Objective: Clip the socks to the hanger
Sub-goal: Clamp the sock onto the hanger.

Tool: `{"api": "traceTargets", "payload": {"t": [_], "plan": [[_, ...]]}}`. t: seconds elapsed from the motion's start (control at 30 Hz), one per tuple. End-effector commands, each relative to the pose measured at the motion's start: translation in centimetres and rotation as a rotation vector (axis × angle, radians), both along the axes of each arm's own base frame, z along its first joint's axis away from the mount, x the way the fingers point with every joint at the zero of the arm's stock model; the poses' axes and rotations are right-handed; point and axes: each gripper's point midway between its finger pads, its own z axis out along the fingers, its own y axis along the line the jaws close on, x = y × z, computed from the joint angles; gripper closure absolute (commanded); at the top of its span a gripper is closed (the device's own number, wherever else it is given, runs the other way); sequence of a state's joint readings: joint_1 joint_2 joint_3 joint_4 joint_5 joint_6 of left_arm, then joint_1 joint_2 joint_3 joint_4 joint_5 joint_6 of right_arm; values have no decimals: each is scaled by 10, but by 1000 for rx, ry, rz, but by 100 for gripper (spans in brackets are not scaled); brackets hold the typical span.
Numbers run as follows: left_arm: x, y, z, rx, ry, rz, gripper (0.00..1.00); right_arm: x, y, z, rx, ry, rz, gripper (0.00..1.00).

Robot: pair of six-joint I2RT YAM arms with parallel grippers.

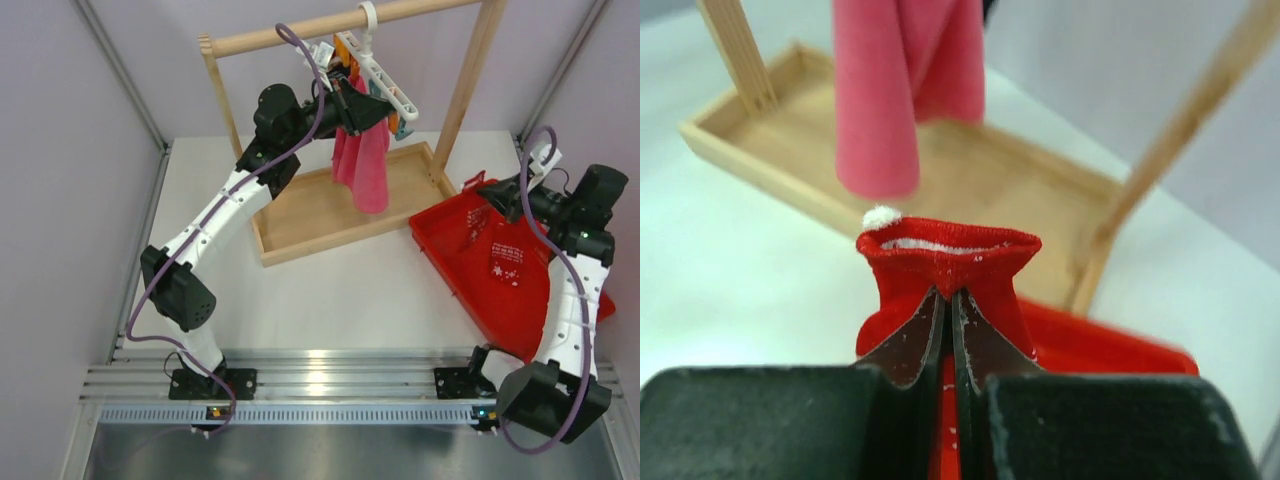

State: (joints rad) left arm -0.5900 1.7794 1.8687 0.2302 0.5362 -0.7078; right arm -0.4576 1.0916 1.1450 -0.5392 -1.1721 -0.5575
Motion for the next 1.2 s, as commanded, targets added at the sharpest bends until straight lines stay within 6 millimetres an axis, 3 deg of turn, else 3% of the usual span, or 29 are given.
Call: {"api": "traceTargets", "payload": {"t": [0.0, 0.13, 0.37, 0.53, 0.7, 0.9, 1.17], "plan": [[0, 12, 9, -20, 11, 22, 100, -4, 45, 65, 48, -241, 137, 100], [0, 11, 8, -22, 12, 15, 100, -3, 88, 82, 64, -277, 253, 100], [1, 8, 5, -29, 36, 2, 100, 12, 136, 101, 148, -313, 295, 100], [1, 7, 4, -37, 57, -9, 100, 17, 165, 103, 243, -308, 315, 100], [1, 5, 0, -43, 71, -19, 100, 27, 180, 110, 293, -331, 315, 100], [2, 5, -2, -40, 72, -22, 100, 42, 184, 112, 314, -328, 269, 100], [4, 4, -6, -34, 76, -13, 100, 36, 186, 116, 322, -346, 282, 100]]}}
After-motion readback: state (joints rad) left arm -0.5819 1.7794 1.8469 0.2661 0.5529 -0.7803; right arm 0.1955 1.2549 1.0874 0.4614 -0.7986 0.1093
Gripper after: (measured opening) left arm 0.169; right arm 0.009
